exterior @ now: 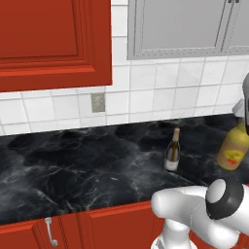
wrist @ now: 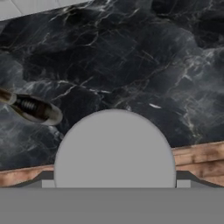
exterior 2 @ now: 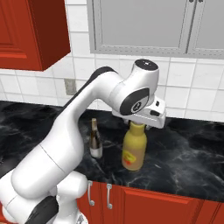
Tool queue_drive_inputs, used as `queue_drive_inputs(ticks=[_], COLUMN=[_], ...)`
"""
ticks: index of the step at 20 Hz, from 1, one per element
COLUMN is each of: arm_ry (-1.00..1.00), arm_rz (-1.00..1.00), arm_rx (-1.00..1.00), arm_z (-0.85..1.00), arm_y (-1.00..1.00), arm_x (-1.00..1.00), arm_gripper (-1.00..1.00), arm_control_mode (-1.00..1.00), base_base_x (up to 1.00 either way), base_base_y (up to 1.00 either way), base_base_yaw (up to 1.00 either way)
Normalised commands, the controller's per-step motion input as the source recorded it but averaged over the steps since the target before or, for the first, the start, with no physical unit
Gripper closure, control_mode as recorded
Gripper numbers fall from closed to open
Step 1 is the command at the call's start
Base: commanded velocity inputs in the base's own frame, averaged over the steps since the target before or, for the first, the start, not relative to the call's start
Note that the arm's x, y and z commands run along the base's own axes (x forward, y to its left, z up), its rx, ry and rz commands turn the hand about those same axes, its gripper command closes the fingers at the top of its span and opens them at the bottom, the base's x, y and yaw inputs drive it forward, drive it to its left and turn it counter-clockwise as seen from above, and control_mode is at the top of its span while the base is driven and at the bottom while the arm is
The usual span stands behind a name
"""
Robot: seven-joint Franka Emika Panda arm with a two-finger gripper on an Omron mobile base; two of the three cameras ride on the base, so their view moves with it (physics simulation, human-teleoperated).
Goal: There is a wine glass and glass cup on the dining counter. Place the wine bottle next to the wine glass and the juice bottle next to the glass cup.
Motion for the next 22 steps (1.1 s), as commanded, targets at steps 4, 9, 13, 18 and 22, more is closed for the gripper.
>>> queue_drive_inputs(ticks=[4, 9, 13, 18, 22], arm_ry=[0.0, 0.0, 0.0, 0.0, 0.0], arm_rz=[0.0, 0.0, 0.0, 0.0, 0.0], arm_rx=[0.0, 0.0, 0.0, 0.0, 0.0], arm_z=[0.01, 0.0, 0.0, 0.0, 0.0], arm_y=[0.01, 0.0, 0.0, 0.0, 0.0], arm_x=[-0.09, 0.0, 0.0, 0.0, 0.0], arm_gripper=[1.0, 1.0, 1.0, 1.0, 1.0], arm_control_mode=[-1.0, 1.0, 1.0, 1.0, 1.0], base_base_x=[0.0, 0.0, -0.16, -0.4, -0.35], base_base_y=[0.0, 0.0, 0.07, 0.17, 0.18], base_base_yaw=[0.0, 0.0, 0.01, 0.21, 0.64])
